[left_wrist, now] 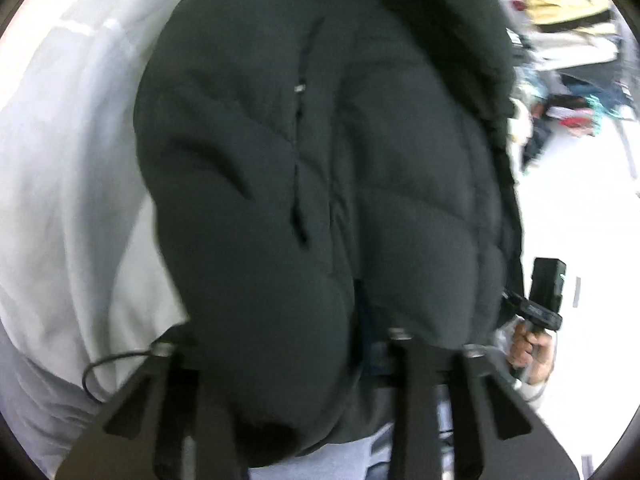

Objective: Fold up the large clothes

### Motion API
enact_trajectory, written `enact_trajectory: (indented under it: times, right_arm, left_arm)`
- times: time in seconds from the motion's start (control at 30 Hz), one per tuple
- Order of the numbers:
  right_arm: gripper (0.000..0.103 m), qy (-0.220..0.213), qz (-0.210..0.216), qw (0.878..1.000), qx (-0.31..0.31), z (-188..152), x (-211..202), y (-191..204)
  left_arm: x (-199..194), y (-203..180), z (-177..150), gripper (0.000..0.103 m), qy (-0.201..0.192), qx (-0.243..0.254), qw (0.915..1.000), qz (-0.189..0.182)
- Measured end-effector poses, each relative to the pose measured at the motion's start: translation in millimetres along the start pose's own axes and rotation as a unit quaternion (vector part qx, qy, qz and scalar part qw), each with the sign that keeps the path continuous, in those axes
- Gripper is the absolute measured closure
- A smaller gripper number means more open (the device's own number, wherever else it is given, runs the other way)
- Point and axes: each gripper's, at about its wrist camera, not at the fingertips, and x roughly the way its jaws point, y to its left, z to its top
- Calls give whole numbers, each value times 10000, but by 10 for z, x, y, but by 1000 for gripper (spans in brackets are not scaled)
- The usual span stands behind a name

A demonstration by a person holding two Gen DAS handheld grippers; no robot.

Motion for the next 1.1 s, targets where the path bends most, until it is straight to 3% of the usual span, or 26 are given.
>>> enact_trajectory:
  times: [0.2, 0.4, 0.53, 0.8, 1.1]
  right_arm:
    - [95, -1012, 155, 9928, -617, 1, -658, 508]
    - [96, -1722, 193, 9786, -1109, -58, -1261, 1028]
    - [96, -2132, 305, 9697, -1148, -262, -1656, 1118]
    - [97, -2719, 605, 9536, -1144, -804, -2040, 1377]
    - [97, -3110, 978, 9430, -665, -1632, -2285, 1266]
  left_arm:
    - [-552, -233, -93, 94, -770, 125, 9950, -624]
    - [-1258, -591, -187, 95, -1452, 367, 9845, -909]
    - [-1576, -679, -300, 95, -1676, 375, 9805, -955]
    - [-1513, -1012, -628, 95, -1987, 291, 9743, -1021]
    - [-1765, -835, -1231, 97, -2059, 123, 9721, -1116]
